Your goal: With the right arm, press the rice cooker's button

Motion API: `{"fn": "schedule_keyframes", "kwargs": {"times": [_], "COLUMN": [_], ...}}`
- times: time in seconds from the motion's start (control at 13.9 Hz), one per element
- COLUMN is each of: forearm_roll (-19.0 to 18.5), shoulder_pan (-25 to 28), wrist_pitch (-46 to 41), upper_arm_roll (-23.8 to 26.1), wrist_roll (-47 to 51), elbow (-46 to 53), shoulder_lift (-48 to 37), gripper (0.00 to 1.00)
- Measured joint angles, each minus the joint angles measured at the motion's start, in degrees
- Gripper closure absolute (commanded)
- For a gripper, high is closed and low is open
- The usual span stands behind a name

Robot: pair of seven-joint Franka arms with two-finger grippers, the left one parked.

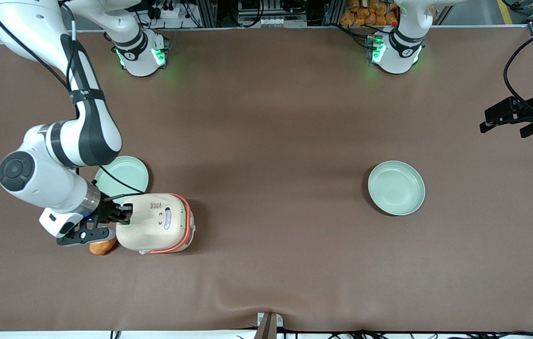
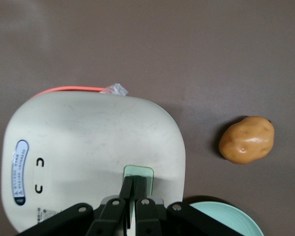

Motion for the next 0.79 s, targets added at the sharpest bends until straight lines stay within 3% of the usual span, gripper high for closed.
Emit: {"fn": "schedule_keyframes", "kwargs": {"times": [0.14,0.36,0.58,0.65,0.79], "forearm_roll": [0.0,0.0,0.0,0.0,0.0], "shoulder_pan": [0.0,0.0,-0.5,-0.8,-1.5], "wrist_pitch": [-6.0,-13.2,-16.4,-17.8,-20.1], "upper_arm_roll": [0.0,-0.2,-0.6,-0.7,-0.8], "wrist_roll": [0.0,0.3,0.9,0.9,1.0], "elbow": [2.4,3.8,3.8,3.9,3.9], "shoulder_lift": [-1.6,-5.6,-9.1,-10.1,-12.0], "gripper": [0.67,0.29,0.13,0.04,0.00]}}
